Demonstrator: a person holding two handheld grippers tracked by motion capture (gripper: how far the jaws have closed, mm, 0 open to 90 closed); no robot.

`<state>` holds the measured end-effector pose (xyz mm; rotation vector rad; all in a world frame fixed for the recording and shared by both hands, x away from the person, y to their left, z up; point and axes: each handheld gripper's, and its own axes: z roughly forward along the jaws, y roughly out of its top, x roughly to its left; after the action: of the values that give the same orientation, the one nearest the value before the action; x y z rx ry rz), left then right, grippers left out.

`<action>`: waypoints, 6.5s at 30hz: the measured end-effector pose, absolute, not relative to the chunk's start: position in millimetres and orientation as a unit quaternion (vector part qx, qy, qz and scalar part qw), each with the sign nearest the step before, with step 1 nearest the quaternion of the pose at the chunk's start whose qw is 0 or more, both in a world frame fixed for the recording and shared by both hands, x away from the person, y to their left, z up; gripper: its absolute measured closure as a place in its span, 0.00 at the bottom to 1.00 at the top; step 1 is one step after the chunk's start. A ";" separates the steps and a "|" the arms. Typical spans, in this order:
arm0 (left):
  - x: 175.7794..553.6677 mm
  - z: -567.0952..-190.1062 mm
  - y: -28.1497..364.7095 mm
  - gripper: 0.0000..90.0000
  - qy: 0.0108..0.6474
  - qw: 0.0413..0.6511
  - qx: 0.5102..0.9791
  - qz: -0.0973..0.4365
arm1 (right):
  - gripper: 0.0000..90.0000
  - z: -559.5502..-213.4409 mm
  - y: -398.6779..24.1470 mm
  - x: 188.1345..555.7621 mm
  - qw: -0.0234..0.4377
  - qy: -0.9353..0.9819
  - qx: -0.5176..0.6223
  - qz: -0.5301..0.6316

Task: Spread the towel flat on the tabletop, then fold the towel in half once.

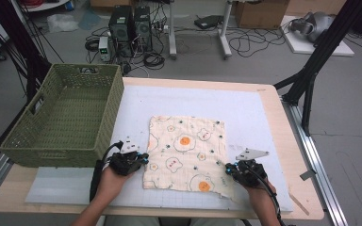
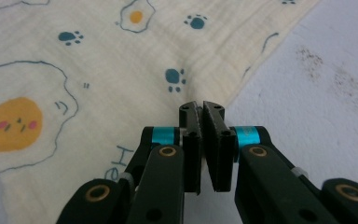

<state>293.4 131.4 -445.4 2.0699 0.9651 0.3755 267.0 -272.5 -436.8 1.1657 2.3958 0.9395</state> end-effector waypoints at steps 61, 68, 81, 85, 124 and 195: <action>295.9 -439.3 150.5 0.23 0.366 0.545 0.733 0.177 | 0.20 -426.8 -294.4 270.7 0.263 0.771 0.430 0.389; 298.8 -440.1 151.1 0.23 0.375 0.542 0.731 0.176 | 0.20 -426.4 -295.3 270.4 0.261 0.770 0.432 0.390; 311.7 -435.9 145.8 0.24 0.394 0.535 0.729 0.168 | 0.20 -425.1 -296.7 271.2 0.252 0.774 0.426 0.394; 324.6 -431.9 141.4 0.24 0.403 0.522 0.731 0.179 | 0.20 -423.9 -297.2 270.7 0.252 0.774 0.424 0.398; 438.1 -443.4 105.6 0.56 0.451 0.394 0.776 0.200 | 0.21 -427.7 -297.6 273.3 0.231 0.775 0.428 0.404; 425.4 -418.5 127.8 0.94 0.446 0.473 0.733 0.201 | 0.95 -432.7 -239.3 416.9 0.244 0.793 0.446 0.336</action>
<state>425.4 127.8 -418.5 1.7943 1.0905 0.4911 416.9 -239.3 -432.7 1.2176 2.1671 0.9172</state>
